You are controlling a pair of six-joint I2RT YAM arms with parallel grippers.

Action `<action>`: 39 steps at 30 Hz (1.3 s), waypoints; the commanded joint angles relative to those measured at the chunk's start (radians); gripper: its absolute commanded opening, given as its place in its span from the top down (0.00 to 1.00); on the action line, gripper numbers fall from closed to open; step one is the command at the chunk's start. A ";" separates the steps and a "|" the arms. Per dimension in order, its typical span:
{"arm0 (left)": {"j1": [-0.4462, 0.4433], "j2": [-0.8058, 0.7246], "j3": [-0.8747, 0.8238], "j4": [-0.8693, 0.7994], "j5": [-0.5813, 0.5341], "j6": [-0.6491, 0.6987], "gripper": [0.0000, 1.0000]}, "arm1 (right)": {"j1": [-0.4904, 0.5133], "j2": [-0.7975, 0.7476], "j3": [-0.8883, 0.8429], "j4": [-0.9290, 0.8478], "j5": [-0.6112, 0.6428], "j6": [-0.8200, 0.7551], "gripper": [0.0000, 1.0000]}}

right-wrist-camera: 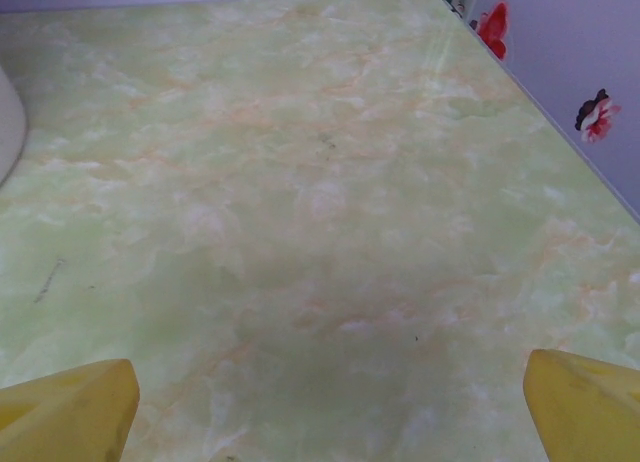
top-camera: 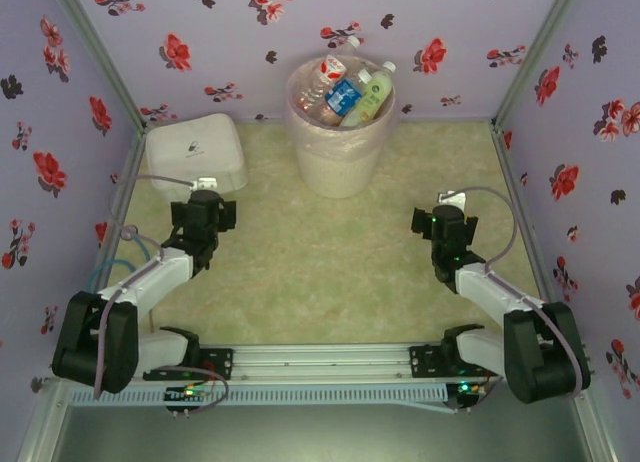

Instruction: Put the plastic bottles in the bin

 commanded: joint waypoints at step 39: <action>0.289 0.313 -0.187 0.725 0.292 0.051 0.00 | -0.180 0.388 -0.017 0.571 -0.100 -0.025 0.01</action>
